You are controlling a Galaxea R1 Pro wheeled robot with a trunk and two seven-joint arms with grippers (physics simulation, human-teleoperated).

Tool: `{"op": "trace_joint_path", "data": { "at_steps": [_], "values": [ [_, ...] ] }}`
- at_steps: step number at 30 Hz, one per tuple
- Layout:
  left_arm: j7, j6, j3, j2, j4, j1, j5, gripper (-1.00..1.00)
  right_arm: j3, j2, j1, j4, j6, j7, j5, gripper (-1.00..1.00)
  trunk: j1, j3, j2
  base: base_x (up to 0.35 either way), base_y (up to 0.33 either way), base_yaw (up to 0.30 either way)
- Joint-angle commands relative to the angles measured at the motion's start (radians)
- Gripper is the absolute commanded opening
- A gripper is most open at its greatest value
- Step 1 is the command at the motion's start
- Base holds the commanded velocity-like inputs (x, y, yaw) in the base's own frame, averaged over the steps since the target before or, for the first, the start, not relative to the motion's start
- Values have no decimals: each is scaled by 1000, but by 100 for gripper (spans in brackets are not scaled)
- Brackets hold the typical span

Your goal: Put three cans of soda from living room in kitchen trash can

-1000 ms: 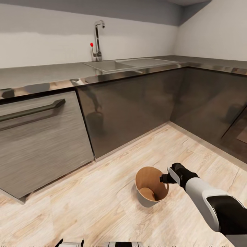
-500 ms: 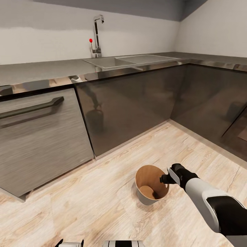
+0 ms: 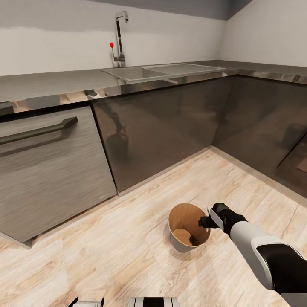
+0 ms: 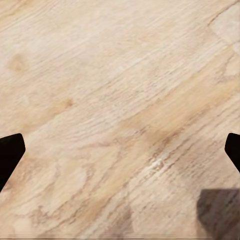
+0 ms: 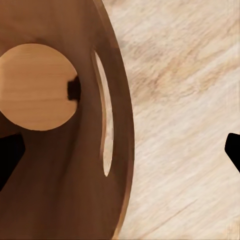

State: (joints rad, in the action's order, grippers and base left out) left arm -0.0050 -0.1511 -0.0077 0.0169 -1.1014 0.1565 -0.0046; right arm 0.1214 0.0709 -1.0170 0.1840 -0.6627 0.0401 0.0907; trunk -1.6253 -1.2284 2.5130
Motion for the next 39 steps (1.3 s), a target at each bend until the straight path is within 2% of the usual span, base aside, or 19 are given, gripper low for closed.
{"op": "trace_joint_path", "data": {
  "at_steps": [1,9,13,16,29,30,39],
  "values": [
    [0,0,0,0,0,0,0,100,2,-2,0,-1,0,-4,0,100,0,0,0,0,0,0],
    [0,-1,0,0,0,0,0,100,31,-5,0,0,0,-25,0,100,0,0,0,0,0,0],
    [0,-1,0,0,0,0,0,100,34,-4,0,1,0,-27,0,100,0,0,0,0,0,0],
    [0,-1,0,0,0,0,0,100,34,-4,0,1,0,-27,0,100,-1,-12,1,0,0,0],
    [0,-1,0,0,1,0,-1,100,35,3,0,5,1,-28,-2,100,-1,-12,1,0,0,0],
    [0,-1,0,0,1,0,-1,100,34,4,0,5,1,-28,-2,-100,-1,-12,1,0,0,0],
    [1,-1,0,0,7,0,-2,100,34,7,0,5,1,-28,-2,-100,-1,-12,1,0,0,0]
  ]
}}
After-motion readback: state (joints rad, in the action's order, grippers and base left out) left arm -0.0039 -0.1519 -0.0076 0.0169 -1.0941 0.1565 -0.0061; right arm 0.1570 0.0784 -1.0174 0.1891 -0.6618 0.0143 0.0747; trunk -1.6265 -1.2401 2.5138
